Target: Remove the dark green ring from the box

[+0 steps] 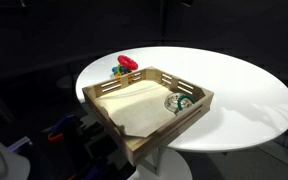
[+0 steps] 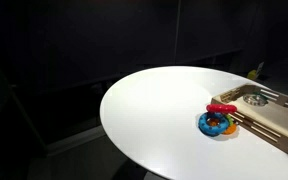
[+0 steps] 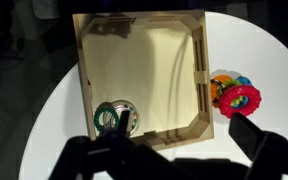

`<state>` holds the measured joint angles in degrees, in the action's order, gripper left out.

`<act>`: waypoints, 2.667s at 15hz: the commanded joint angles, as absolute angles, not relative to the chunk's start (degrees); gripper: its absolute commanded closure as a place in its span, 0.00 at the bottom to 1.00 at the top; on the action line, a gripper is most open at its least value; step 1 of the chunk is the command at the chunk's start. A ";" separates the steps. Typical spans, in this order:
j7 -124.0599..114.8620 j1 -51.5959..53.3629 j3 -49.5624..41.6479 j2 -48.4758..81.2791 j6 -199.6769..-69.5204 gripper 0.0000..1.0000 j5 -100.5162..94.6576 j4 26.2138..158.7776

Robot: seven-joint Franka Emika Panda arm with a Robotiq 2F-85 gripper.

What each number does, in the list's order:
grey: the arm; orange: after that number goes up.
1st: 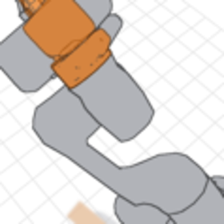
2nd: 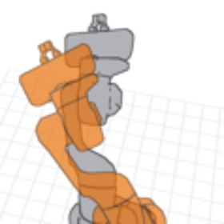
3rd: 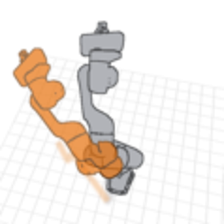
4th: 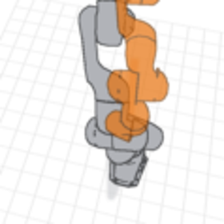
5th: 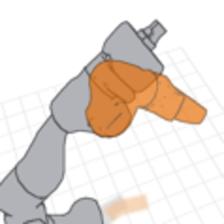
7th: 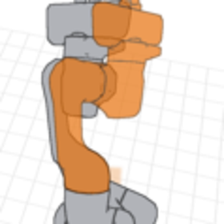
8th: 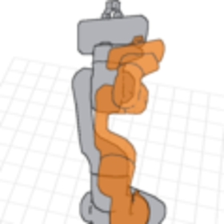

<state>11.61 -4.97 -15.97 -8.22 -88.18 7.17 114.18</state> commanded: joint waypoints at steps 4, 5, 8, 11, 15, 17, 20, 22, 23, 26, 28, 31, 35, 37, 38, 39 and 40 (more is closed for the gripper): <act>11.85 -6.74 -14.37 -8.13 -87.96 0.00 7.36 113.90; 11.70 -6.61 -13.87 -8.50 -89.36 0.00 6.49 114.62; 11.20 -6.61 -12.48 -8.73 -93.16 0.00 5.91 116.32; 11.49 -6.39 -11.24 -8.87 -98.15 0.00 5.70 118.87; 11.22 -6.43 -10.04 -8.51 -105.59 0.00 3.37 123.26; 10.87 -6.54 -9.80 -8.05 -108.54 0.00 1.81 125.40; 9.80 -6.79 -9.79 -7.46 -112.53 0.00 -0.64 128.54; 8.56 -7.09 -9.83 -6.88 -115.99 0.00 -2.50 130.88; 8.00 -7.24 -9.88 -6.47 -117.85 0.00 -3.09 131.94; 6.65 -7.52 -10.00 -4.22 -123.78 0.00 -3.15 134.77; 5.74 -7.66 -9.96 -2.46 -127.11 0.00 -3.09 136.22; 4.80 -7.81 -10.02 -0.47 -129.81 0.00 -2.88 137.35; 5.73 -7.78 -9.89 0.63 -129.26 0.00 -2.15 137.05; 5.73 -7.79 -9.88 0.81 -129.26 0.00 -2.15 137.05; 5.73 -7.79 -9.87 0.87 -129.26 0.00 -2.15 137.05; 5.73 -7.78 -9.85 0.90 -129.26 0.00 -2.15 137.04; 5.73 -7.78 -9.82 0.94 -129.26 0.00 -2.15 137.04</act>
